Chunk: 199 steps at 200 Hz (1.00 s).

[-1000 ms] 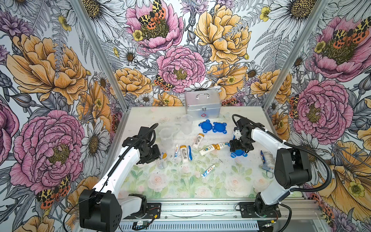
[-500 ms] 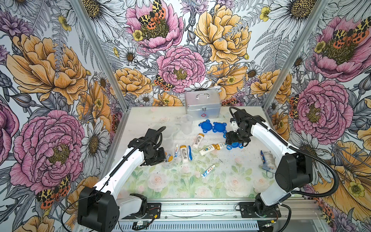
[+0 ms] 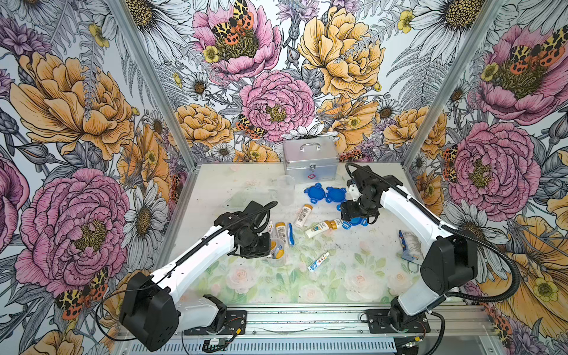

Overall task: Pack away toiletry kits
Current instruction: Move the container to the center of the board.

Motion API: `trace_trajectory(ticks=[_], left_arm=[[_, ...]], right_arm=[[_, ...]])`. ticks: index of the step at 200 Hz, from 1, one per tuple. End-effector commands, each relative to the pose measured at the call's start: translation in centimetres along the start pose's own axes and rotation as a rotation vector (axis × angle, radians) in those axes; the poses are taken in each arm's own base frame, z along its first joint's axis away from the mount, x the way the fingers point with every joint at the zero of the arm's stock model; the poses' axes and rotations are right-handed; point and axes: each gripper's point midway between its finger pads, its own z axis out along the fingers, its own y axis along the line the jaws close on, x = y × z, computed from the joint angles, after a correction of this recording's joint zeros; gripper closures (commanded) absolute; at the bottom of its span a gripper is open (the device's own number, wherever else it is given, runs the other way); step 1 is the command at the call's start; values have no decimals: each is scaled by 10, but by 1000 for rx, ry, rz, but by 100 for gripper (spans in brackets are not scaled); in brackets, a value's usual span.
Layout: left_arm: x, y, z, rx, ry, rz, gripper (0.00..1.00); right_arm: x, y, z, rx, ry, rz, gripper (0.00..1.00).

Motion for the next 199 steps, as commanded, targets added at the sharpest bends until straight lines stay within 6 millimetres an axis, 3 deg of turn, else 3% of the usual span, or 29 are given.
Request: trace_trajectory(ticks=[1, 43, 72, 91, 138, 199], left_arm=[[-5, -25, -4, 85, -7, 22, 84], [3, -38, 2, 96, 24, 62, 83], [3, -42, 2, 95, 21, 58, 67], [3, -46, -1, 101, 15, 58, 63], [7, -52, -15, 147, -12, 41, 46], [5, -33, -39, 188, -83, -39, 33]], right_arm=[[-6, 10, -21, -17, -70, -25, 45], [5, 28, -23, -49, -93, -78, 44], [12, 37, -28, -65, -105, -80, 44], [16, 47, -34, -90, -118, -84, 45], [30, 105, -58, -188, -164, -287, 45], [30, 159, -66, -232, -122, -288, 46]])
